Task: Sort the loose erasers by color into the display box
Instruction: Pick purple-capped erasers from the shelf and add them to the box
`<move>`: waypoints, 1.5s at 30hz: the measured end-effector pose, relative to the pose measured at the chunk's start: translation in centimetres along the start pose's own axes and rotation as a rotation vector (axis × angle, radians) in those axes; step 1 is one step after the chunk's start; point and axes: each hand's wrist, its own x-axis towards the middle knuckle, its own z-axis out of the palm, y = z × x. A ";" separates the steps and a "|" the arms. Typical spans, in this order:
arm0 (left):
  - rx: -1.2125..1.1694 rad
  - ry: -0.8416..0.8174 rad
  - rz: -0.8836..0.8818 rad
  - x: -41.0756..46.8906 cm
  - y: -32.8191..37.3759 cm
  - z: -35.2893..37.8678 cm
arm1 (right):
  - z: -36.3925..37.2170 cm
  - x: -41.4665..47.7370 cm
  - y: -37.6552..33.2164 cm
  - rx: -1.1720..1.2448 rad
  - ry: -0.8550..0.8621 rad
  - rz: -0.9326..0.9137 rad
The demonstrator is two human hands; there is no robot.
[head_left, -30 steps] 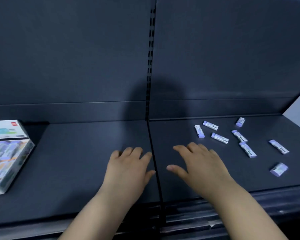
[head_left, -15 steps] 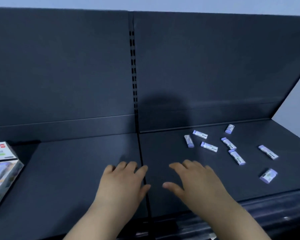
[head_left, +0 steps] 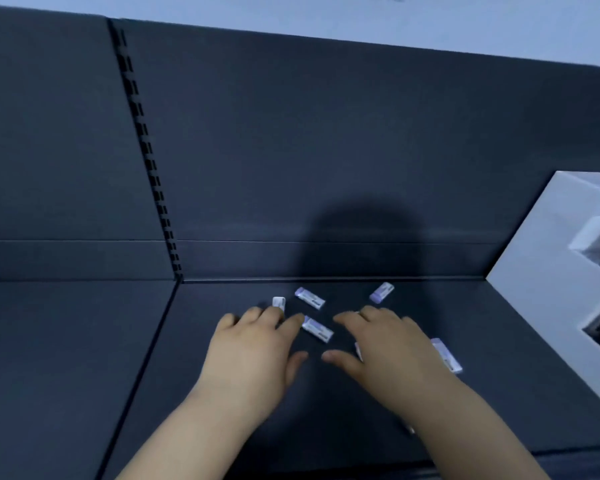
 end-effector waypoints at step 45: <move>-0.254 -0.158 -0.106 5.8 8.1 8.1 | 7.5 8.6 12.9 0.374 -0.376 -0.057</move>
